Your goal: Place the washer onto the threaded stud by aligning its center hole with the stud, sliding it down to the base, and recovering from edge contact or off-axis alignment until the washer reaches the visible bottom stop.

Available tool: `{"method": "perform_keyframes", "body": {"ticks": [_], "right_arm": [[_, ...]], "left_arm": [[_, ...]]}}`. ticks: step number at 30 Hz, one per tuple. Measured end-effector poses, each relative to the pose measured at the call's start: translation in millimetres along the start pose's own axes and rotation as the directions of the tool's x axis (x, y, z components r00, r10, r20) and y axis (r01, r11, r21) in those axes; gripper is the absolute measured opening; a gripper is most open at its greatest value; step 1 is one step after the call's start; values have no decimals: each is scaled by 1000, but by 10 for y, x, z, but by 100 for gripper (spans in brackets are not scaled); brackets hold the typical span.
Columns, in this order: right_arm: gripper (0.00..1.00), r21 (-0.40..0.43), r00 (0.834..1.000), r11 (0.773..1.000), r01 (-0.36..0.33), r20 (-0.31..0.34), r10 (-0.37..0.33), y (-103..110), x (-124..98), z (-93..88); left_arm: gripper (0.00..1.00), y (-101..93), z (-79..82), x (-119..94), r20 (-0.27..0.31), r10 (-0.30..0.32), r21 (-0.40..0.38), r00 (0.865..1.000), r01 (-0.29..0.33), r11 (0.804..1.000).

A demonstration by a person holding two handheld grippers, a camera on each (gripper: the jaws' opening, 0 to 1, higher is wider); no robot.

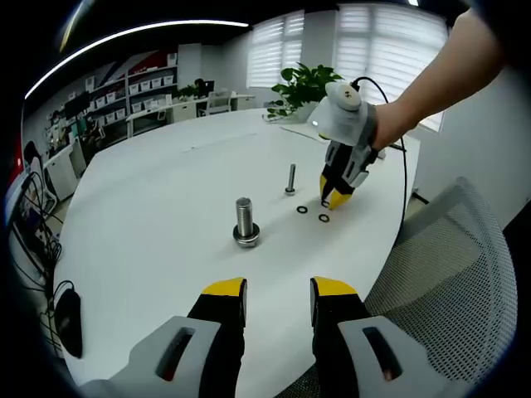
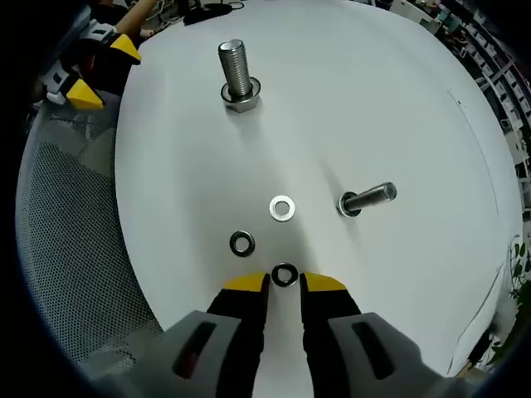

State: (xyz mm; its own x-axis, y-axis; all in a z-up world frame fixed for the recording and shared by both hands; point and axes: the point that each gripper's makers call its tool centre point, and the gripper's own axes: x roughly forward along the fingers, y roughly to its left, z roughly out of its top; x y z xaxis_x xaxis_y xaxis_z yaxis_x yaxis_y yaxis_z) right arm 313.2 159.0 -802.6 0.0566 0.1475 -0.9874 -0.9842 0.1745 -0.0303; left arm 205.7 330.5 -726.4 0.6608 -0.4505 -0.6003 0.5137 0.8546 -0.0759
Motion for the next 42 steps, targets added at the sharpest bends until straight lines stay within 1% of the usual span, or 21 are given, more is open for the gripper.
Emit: {"method": "perform_keyframes", "body": {"ticks": [2, 7, 11, 17, 19, 23, 24, 25, 31, 37, 42], "right_arm": [[17, -10, 1000, 1000, 1, -3, -1, -3, -2, 1], [16, 18, 1000, 1000, -2, -18, 2, -29, 5, 4], [15, 9, 997, 1000, 3, -71, -3, -24, 17, 7], [15, 37, 992, 999, 24, -124, -19, -22, 17, 2], [15, 35, 992, 999, 32, -119, -28, -20, 10, -1], [14, 72, 997, 997, 24, -76, -19, -42, -1, -15], [13, 82, 999, 996, 25, -48, -21, -52, -3, 9], [13, 80, 998, 997, 20, -55, -16, -42, -18, -11], [13, 76, 999, 997, 20, -41, -17, -46, 7, -4], [13, 109, 1000, 994, 3, -21, 0, -36, -1, -4], [13, 110, 1000, 994, 0, -14, 2, -8, -28, -5]], "left_arm": [[29, -3, 3, 0, 1, -2, -2, 1000, 2, 1000], [29, 6, 6, -10, 4, 0, -4, 1000, 0, 1000], [29, -5, 10, -7, 4, -4, 1, 1000, 4, 1000], [29, 12, 15, -9, 8, -2, -9, 1000, 2, 1000], [29, 15, 13, -12, 7, -1, -10, 1000, 1, 1000], [29, 8, 20, -14, 11, -3, -10, 1000, 3, 1000], [29, 11, 18, -11, 10, -2, -10, 1000, 2, 1000], [29, 12, 17, -11, 10, -2, -11, 1000, 2, 1000], [29, 13, 19, -6, 13, -4, -18, 1000, 4, 1000], [29, 20, 18, -16, 18, -2, -25, 1000, 2, 1000], [29, 32, 13, -22, 19, 3, -28, 1000, -2, 1000]]}}
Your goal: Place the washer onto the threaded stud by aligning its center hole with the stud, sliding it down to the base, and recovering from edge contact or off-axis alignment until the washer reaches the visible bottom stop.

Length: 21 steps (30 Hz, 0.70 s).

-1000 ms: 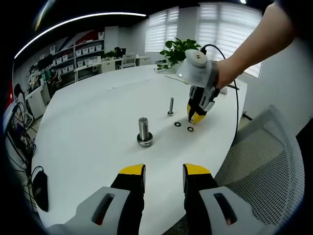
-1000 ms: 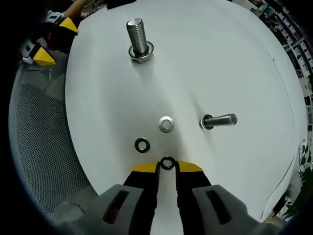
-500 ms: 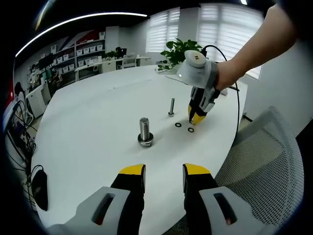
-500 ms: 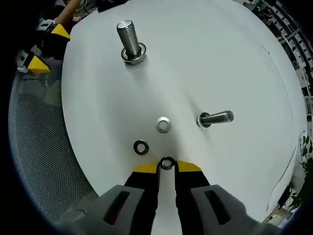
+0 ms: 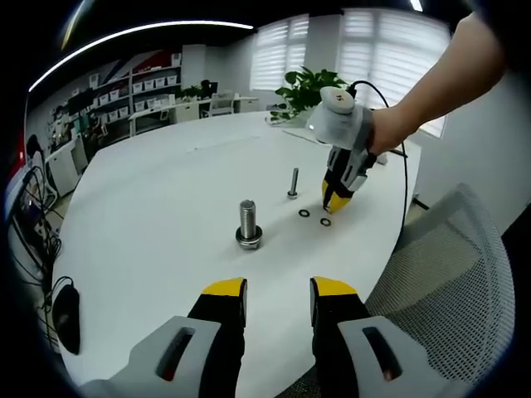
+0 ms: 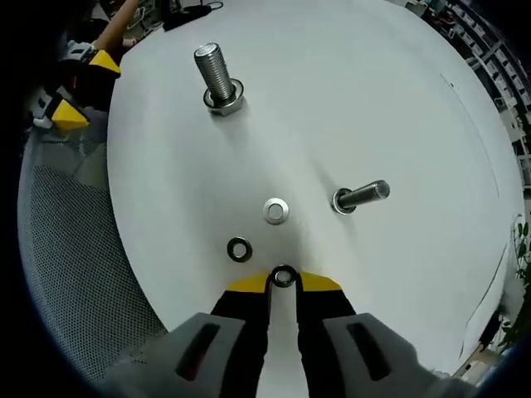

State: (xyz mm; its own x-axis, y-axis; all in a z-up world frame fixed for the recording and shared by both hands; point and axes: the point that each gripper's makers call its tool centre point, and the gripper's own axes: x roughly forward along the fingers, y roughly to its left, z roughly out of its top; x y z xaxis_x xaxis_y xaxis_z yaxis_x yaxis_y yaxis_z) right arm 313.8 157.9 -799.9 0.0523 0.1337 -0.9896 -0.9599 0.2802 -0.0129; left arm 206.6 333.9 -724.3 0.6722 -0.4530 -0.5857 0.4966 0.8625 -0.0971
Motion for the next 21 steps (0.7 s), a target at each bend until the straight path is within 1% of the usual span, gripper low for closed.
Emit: {"method": "perform_keyframes", "body": {"ticks": [6, 8, 9, 15, 21], "right_arm": [[13, 10, 1000, 1000, -3, 23, 3, -41, -92, 57], [13, 15, 999, 1000, -6, 39, 5, -65, -136, 101], [13, 5, 999, 1000, 5, 54, -5, -96, -163, 134], [13, 18, 997, 1000, 8, 72, -9, -193, -265, 207], [13, 12, 995, 1000, 18, 94, -19, -250, -381, 305]], "left_arm": [[29, 4, 9, -5, 2, 2, -6, 1000, -2, 1000], [29, 6, 12, -5, 3, 3, -8, 1000, -3, 1000], [29, 4, 12, -4, 3, 2, -9, 1000, -2, 1000], [29, -2, 14, 5, 2, 1, -4, 1000, -1, 1000], [29, 0, 20, 8, 5, 2, -1, 1000, -2, 1000]]}}
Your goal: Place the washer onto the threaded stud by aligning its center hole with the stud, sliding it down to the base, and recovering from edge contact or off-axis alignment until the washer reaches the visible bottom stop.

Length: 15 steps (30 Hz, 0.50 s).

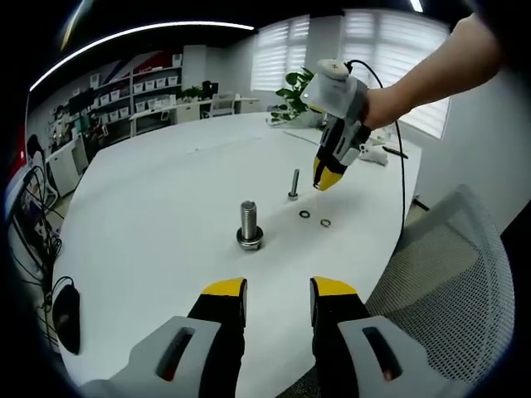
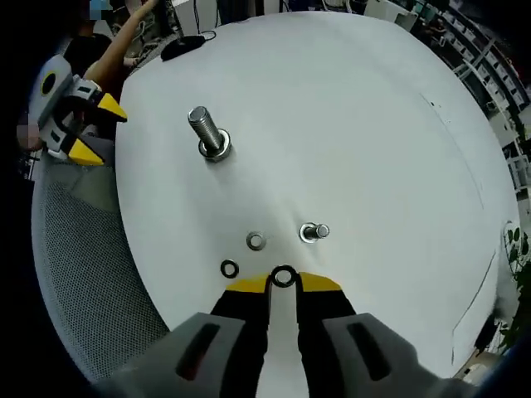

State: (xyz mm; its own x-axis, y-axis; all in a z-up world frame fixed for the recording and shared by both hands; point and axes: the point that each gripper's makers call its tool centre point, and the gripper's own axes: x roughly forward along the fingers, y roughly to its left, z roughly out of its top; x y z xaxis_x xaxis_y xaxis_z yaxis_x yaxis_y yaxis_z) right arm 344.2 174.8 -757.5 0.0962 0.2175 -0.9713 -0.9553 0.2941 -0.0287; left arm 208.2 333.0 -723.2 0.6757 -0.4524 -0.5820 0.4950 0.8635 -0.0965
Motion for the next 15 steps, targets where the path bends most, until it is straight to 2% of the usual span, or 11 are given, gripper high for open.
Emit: {"method": "perform_keyframes", "body": {"ticks": [15], "right_arm": [[13, -27, 999, 999, 27, 38, -26, -143, -150, 236]], "left_arm": [[29, 32, 18, -7, 13, 9, -14, 1000, -9, 1000]]}}
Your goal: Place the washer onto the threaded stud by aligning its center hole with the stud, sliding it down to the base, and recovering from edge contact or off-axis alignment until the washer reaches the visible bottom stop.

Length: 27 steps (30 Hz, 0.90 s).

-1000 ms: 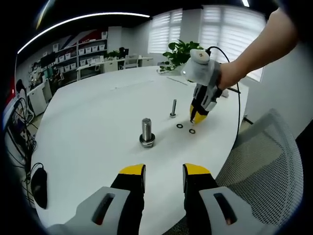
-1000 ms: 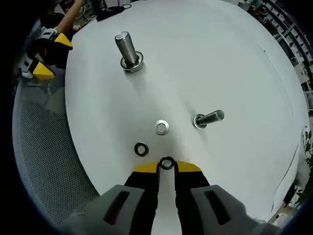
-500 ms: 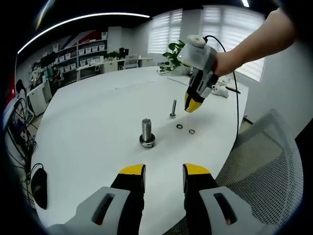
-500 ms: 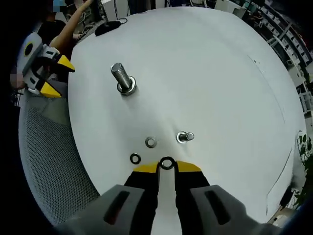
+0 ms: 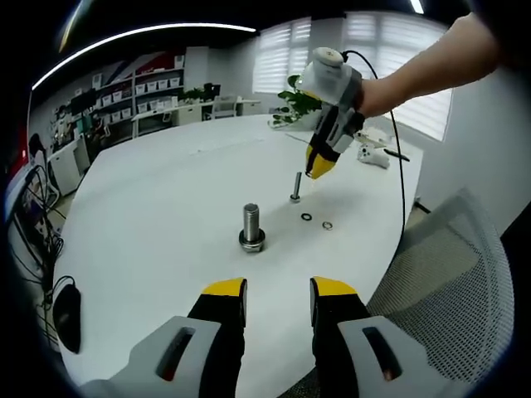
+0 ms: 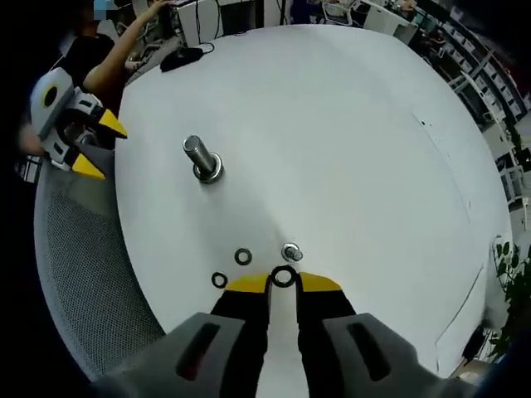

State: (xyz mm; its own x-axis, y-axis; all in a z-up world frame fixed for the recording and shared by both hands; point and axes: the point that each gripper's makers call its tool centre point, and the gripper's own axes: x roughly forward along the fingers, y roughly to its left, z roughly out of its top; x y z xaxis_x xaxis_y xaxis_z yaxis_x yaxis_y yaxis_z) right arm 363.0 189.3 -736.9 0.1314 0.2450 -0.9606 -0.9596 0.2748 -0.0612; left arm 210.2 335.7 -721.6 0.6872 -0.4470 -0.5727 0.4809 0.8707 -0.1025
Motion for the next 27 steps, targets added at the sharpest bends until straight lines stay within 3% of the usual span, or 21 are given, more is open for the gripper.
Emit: {"method": "perform_keyframes", "body": {"ticks": [5, 27], "right_arm": [[13, -42, 1000, 999, 11, 3, -11, -1, -1, 86], [13, -32, 1000, 999, 3, -31, -4, -72, 117, 95]], "left_arm": [[29, -2, -2, -7, 2, 1, -1, 1000, -1, 1000], [29, 7, 4, -18, 4, 4, -1, 1000, -4, 1000]]}}
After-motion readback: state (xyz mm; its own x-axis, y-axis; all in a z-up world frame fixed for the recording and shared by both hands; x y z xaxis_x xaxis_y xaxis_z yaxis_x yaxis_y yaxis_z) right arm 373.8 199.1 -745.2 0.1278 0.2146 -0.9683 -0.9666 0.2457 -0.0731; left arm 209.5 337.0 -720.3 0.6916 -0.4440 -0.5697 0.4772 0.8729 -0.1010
